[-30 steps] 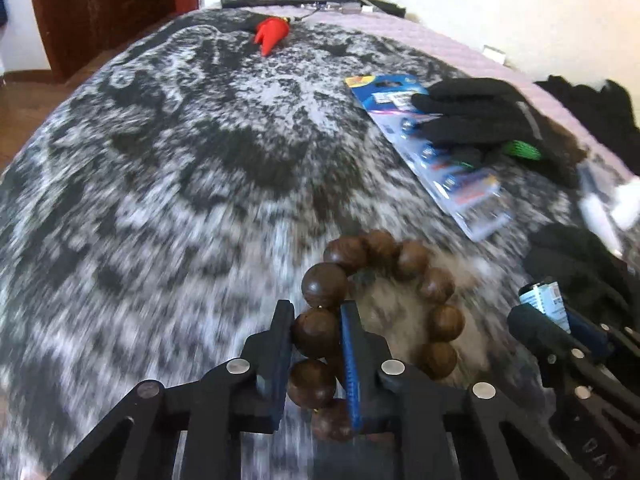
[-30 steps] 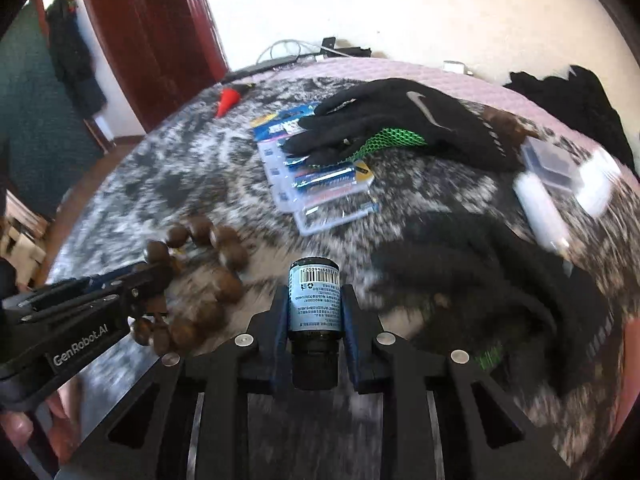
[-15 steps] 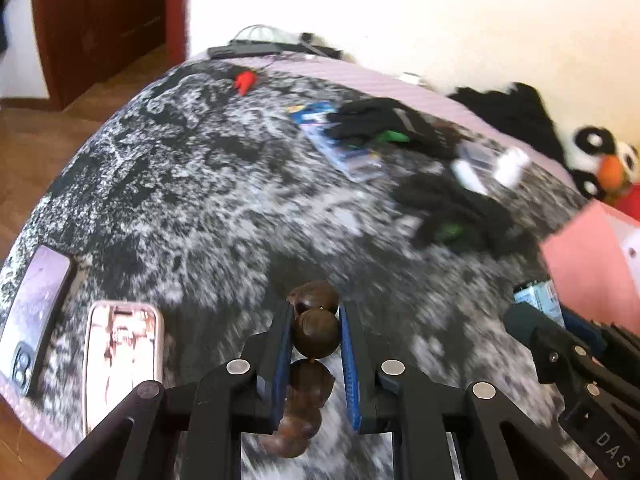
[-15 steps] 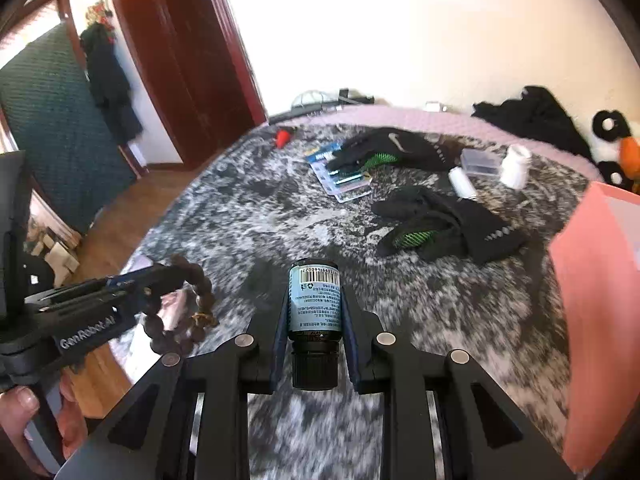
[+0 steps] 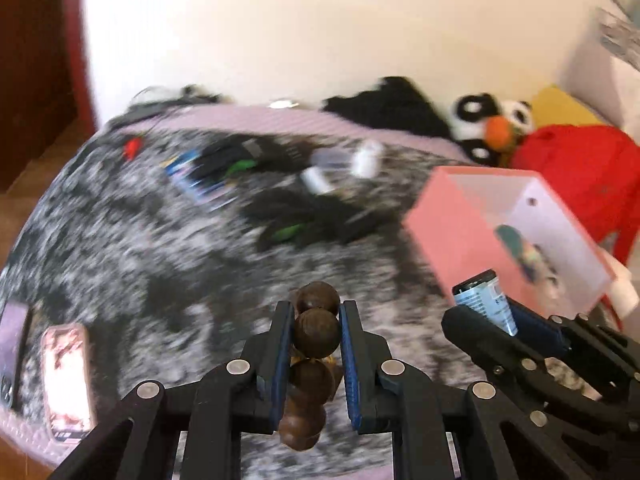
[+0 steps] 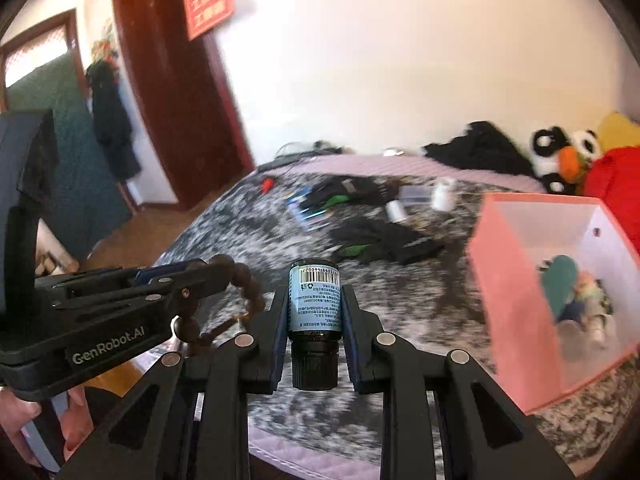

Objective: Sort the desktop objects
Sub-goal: 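Carry the bracelet and bottle with both tools over the pink box, then open both tools to drop the bracelet and bottle into the box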

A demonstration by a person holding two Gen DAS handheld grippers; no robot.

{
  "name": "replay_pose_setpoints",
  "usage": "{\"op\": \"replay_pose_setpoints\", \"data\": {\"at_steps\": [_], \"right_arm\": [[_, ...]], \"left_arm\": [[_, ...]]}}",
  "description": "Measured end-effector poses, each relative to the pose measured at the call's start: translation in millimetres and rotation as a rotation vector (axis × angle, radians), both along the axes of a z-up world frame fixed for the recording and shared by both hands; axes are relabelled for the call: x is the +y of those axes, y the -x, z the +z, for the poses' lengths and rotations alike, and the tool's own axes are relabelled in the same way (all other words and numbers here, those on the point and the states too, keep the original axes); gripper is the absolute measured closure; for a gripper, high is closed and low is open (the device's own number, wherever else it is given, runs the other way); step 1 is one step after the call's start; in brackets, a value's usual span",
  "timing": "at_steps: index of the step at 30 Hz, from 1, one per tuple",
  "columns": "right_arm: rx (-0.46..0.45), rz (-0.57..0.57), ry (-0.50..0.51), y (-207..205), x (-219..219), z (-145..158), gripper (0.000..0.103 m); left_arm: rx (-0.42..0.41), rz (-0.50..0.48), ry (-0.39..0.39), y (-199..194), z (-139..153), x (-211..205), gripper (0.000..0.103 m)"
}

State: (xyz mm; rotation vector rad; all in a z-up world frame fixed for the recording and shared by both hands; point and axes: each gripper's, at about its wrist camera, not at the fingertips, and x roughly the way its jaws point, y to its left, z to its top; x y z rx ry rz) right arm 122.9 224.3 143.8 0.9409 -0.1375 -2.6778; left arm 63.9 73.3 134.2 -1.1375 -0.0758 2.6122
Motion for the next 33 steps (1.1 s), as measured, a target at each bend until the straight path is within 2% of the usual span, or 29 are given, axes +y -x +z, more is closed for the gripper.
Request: {"op": "replay_pose_setpoints", "data": {"at_steps": [8, 13, 16, 19, 21, 24, 25, 27, 28, 29, 33], "right_arm": [[0.07, -0.248, 0.022, -22, 134, 35, 0.077], [0.089, -0.395, 0.024, -18, 213, 46, 0.077], [0.089, -0.466, 0.026, -6, 257, 46, 0.077], [0.067, -0.506, 0.038, 15, 290, 38, 0.077], [0.04, -0.515, 0.041, 33, 304, 28, 0.077], [-0.017, -0.518, 0.027, 62, 318, 7, 0.077], [-0.037, -0.51, 0.028, 73, 319, 1, 0.076], [-0.075, -0.508, 0.037, 89, 320, -12, 0.064], [-0.095, -0.509, 0.043, 95, 320, -19, 0.042], [-0.107, -0.509, 0.047, 100, 320, -24, 0.029], [-0.12, -0.492, 0.055, 107, 311, -34, 0.027]], "left_arm": [[0.073, -0.24, -0.001, 8, 43, 134, 0.085], [0.1, -0.389, 0.005, 24, 62, 231, 0.085], [0.109, -0.442, 0.017, 38, 65, 283, 0.085], [0.081, -0.444, 0.055, 59, 53, 313, 0.083], [0.051, -0.436, 0.073, 78, 42, 325, 0.071], [0.019, -0.397, 0.083, 101, 25, 328, 0.046], [0.009, -0.393, 0.072, 107, 20, 325, 0.032], [0.002, -0.384, 0.067, 111, 13, 320, 0.029], [0.002, -0.378, 0.069, 113, 10, 317, 0.029], [0.003, -0.369, 0.072, 115, 8, 313, 0.029], [-0.006, -0.319, 0.039, 123, 4, 289, 0.029]]}}
